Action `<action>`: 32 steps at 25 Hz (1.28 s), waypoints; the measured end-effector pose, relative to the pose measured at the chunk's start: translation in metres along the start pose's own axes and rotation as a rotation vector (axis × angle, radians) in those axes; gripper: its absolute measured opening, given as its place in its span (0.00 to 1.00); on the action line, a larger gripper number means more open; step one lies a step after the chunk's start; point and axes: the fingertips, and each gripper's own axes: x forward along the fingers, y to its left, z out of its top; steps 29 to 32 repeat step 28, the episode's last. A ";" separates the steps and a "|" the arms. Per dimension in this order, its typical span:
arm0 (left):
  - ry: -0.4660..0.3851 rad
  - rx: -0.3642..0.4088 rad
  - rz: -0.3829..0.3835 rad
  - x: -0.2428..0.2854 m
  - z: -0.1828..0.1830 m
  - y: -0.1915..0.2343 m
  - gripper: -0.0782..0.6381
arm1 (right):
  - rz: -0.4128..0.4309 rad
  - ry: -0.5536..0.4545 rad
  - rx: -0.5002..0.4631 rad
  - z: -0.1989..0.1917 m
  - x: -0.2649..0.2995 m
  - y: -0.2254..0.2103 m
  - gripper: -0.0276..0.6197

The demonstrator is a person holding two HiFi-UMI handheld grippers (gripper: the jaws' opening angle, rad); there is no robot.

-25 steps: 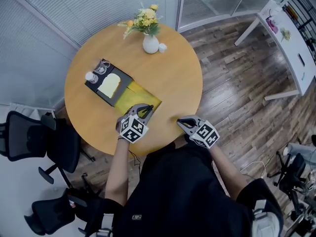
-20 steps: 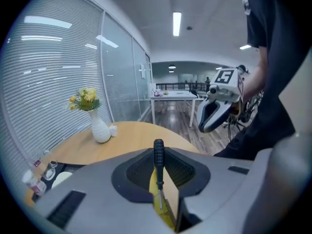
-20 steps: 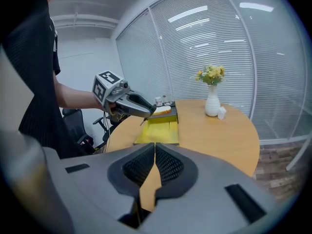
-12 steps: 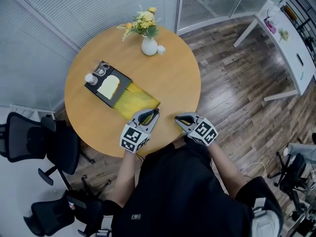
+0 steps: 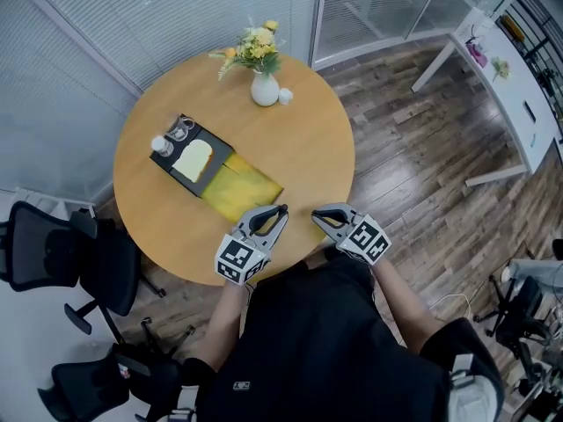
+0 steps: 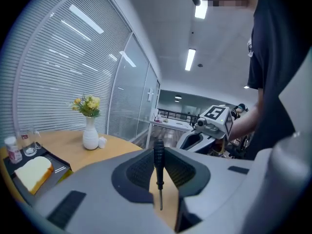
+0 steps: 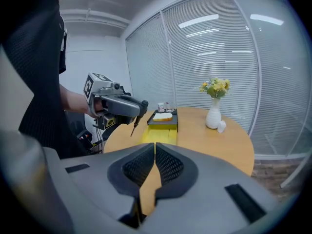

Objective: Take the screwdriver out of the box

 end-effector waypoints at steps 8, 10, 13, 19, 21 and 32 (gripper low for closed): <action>-0.027 -0.065 0.008 -0.010 -0.005 0.004 0.21 | 0.000 -0.013 -0.008 0.005 0.002 0.006 0.05; -0.017 -0.062 0.014 -0.011 -0.007 0.006 0.21 | 0.005 -0.008 -0.011 0.003 0.002 0.007 0.05; -0.007 -0.058 0.023 -0.011 -0.009 0.008 0.21 | -0.002 -0.025 -0.031 0.008 0.002 0.007 0.05; -0.004 -0.065 0.035 -0.013 -0.010 0.010 0.21 | 0.008 -0.035 -0.045 0.011 0.003 0.010 0.05; -0.004 -0.066 0.037 -0.014 -0.011 0.011 0.21 | 0.004 -0.040 -0.046 0.012 0.004 0.009 0.05; 0.000 -0.063 0.051 -0.014 -0.014 0.014 0.21 | 0.002 -0.053 -0.047 0.015 0.003 0.007 0.05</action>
